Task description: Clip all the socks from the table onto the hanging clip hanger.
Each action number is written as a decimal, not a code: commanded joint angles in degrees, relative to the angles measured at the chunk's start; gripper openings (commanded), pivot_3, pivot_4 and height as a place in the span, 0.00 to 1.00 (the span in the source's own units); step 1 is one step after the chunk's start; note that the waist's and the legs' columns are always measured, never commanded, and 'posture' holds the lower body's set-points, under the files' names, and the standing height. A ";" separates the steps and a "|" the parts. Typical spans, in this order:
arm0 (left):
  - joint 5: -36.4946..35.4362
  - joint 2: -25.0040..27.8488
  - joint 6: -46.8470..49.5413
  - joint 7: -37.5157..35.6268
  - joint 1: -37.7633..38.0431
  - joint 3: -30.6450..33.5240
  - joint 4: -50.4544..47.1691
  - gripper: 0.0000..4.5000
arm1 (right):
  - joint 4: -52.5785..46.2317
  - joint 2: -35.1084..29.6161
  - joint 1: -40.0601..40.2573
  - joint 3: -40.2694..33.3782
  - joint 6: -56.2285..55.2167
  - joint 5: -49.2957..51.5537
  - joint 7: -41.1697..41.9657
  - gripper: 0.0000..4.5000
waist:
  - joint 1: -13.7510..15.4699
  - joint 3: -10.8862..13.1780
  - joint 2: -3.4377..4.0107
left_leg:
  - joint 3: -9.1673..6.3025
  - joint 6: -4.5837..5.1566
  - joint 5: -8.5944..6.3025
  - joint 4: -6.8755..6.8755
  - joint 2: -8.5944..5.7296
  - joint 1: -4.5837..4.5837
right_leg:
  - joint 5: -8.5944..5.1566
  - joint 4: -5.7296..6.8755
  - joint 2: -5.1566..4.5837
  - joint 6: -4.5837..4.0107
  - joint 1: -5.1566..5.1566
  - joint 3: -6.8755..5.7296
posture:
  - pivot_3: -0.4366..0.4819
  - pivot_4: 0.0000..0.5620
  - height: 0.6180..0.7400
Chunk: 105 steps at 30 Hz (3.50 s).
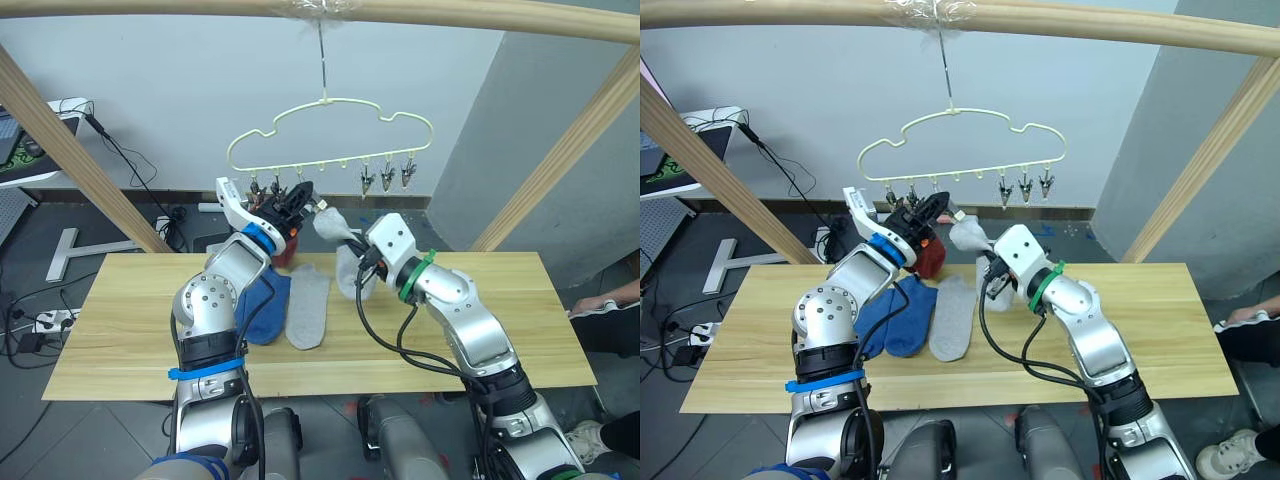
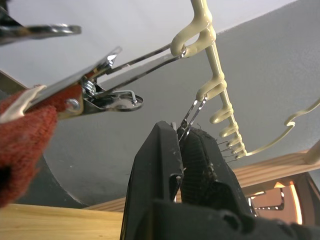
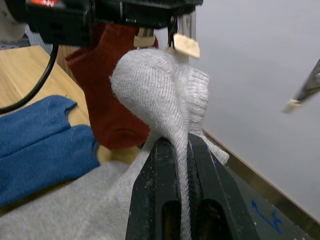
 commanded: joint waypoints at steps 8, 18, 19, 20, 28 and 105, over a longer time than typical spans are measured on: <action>-1.19 0.98 0.90 -0.33 2.30 -1.63 -2.21 0.02 | -0.48 1.54 -3.26 -1.21 0.29 2.10 -0.78 0.01 | 0.12 0.00 0.00 | 0.00 0.00 0.00 -0.01 0.00 -0.03 | 0.00 -0.06 0.00 0.00 -0.01 -0.01 | 0.43 0.43 1.00; -3.34 1.37 1.42 -0.69 1.80 -0.65 -2.78 0.50 | 0.04 1.10 -3.03 -1.14 0.68 2.15 -0.51 0.00 | 0.14 0.01 0.00 | 0.00 0.00 0.00 -0.04 0.01 -0.13 | 0.00 -0.10 -0.01 0.00 -0.09 -0.01 | 0.43 0.44 1.00; -3.58 1.56 1.64 -0.70 1.71 -0.45 -2.75 0.57 | 0.29 1.32 -2.99 -1.28 0.77 2.26 -0.72 0.00 | 0.14 0.00 0.00 | 0.00 0.00 0.00 -0.04 0.01 -0.15 | 0.00 -0.10 0.00 0.00 -0.10 -0.01 | 0.43 0.44 1.00; -4.21 1.80 2.04 -0.90 1.54 -0.20 -2.90 0.63 | 0.82 1.51 -3.05 -1.32 0.59 2.22 -0.94 0.00 | 0.15 0.01 -0.01 | 0.00 0.00 0.00 -0.04 0.00 -0.16 | 0.00 -0.10 -0.01 0.00 -0.11 -0.01 | 0.44 0.44 1.00; -8.07 10.61 9.91 -3.14 6.21 -1.02 -10.22 1.00 | 4.38 4.06 -3.20 -2.60 1.31 4.42 -1.26 0.13 | -0.07 0.02 -0.01 | 0.01 0.00 -0.01 -0.13 0.04 -0.18 | 0.00 -0.10 0.00 0.00 -0.20 0.03 | 0.47 0.45 1.00; 12.11 27.67 -5.94 -20.15 8.70 -13.19 -25.18 1.00 | 16.61 11.86 -18.73 -17.10 0.07 11.13 -21.35 0.80 | 1.80 0.06 0.04 | -0.20 0.01 0.00 -0.11 0.03 -0.97 | -0.04 -0.10 -0.07 -0.10 -0.85 -0.09 | 0.54 0.44 1.00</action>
